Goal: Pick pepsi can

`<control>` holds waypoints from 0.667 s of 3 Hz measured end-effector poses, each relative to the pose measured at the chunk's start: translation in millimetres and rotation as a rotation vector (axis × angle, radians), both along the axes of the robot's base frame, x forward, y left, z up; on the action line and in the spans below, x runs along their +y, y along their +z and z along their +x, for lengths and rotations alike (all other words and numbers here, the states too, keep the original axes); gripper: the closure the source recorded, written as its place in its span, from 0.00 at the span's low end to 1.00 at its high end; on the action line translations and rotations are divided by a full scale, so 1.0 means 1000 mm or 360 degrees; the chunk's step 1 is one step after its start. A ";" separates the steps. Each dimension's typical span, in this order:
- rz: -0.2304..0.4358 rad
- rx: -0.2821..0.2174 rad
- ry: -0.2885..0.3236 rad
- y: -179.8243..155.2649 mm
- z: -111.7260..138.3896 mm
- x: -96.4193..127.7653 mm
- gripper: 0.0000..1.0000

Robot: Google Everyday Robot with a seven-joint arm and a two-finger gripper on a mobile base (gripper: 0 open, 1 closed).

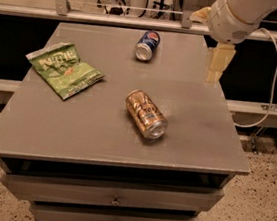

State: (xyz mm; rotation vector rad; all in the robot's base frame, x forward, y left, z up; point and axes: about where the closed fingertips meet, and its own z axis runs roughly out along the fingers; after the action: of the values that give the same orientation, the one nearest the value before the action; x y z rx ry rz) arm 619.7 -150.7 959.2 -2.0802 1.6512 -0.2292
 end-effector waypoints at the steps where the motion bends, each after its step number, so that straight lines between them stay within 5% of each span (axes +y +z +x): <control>1: -0.0124 -0.0022 0.0193 -0.024 0.042 0.006 0.00; 2: -0.0190 -0.0081 0.0404 -0.040 0.079 0.019 0.00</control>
Offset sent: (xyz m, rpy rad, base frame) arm 0.1238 0.0307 -0.0524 -0.1714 -0.1045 0.4185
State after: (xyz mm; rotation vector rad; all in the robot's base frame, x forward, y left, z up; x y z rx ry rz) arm 699.1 -131.7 919.1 -2.3270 1.3572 -0.2994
